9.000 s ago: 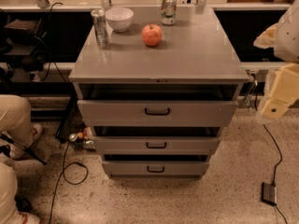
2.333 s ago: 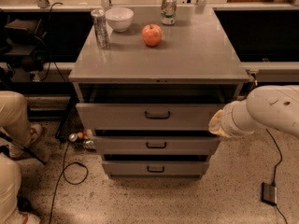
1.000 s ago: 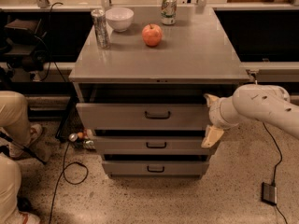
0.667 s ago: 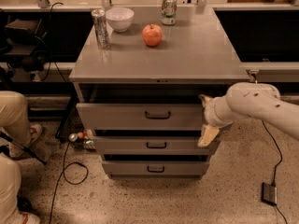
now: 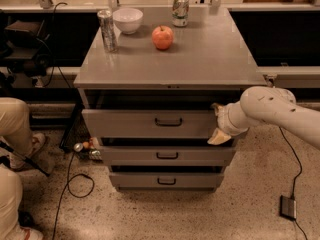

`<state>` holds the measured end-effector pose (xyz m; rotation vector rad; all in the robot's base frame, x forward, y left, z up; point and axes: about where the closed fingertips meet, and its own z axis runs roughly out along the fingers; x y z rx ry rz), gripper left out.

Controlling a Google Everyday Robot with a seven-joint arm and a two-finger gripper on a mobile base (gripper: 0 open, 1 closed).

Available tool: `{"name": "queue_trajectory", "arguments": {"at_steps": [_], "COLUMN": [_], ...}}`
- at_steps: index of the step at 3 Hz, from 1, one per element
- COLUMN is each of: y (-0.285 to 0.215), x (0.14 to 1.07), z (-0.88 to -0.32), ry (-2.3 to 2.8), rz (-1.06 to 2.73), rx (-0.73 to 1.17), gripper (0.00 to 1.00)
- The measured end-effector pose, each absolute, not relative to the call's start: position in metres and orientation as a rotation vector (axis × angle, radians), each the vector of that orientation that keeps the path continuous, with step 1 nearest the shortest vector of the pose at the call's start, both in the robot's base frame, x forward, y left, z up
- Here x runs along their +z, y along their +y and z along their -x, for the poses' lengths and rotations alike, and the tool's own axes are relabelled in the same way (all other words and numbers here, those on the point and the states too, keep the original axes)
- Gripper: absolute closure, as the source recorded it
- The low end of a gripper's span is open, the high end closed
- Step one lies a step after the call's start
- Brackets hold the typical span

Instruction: Open top drawer

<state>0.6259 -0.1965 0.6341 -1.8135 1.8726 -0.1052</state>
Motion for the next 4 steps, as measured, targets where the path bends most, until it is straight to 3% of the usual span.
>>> {"name": "queue_trajectory", "arguments": {"at_steps": [1,2,4], "y": [-0.197,-0.197,-0.208], "x": [0.643,0.651,0.666], "z": [-0.626,-0.626,-0.602], "ry": [1.873,1.873,1.927], "rz": [1.813,1.813,1.772], "rx": [-0.106,-0.106,-0.13], "gripper": [0.72,0.95,1.0]}}
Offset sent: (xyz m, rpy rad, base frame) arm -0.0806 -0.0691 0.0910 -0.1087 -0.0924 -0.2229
